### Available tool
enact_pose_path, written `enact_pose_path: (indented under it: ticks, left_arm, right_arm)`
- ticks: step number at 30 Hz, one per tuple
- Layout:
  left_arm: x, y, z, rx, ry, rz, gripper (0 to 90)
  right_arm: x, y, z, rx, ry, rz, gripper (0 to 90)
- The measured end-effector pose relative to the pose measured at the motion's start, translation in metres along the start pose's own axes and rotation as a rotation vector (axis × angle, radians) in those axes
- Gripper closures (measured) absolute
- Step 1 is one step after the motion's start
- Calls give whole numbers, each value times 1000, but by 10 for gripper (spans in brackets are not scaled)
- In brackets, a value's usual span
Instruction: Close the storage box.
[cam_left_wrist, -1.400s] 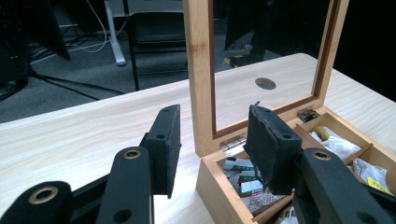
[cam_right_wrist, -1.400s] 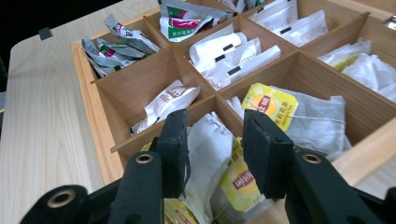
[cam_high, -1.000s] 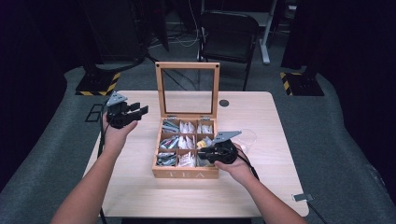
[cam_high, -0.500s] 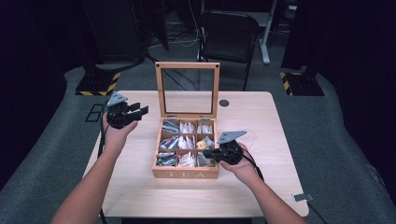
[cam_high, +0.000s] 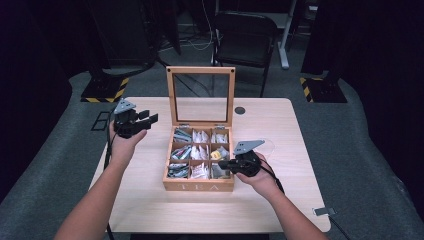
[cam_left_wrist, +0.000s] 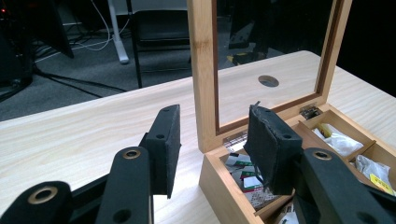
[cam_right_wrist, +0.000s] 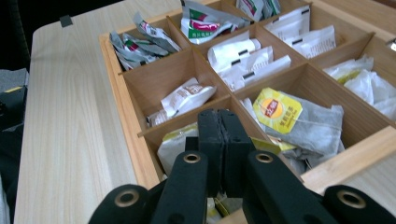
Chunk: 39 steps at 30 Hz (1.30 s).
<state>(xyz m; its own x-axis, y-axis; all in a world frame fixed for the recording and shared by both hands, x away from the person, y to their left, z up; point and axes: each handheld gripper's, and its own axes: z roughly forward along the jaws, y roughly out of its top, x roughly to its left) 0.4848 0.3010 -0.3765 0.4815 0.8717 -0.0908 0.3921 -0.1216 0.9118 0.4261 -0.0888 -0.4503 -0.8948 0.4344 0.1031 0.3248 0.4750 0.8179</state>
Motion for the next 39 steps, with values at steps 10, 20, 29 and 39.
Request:
enact_pose_path:
  ticks: [10, 20, 29, 39]
  left_arm:
    - [0, 0, 1, -1, -3, -4, 545]
    - [-1, -1, 2, 5, -4, -4, 545]
    - [1, 0, 0, 0, 4, -5, 545]
    - [3, 0, -1, -5, 11, -13, 546]
  right_arm:
    - [1, 8, -5, -37, 6, 44, 891]
    - [-2, 14, -10, -55, 20, 58, 891]
    - [-2, 23, -16, -59, 17, 52, 892]
    - [-5, 41, -25, -78, 11, 38, 891]
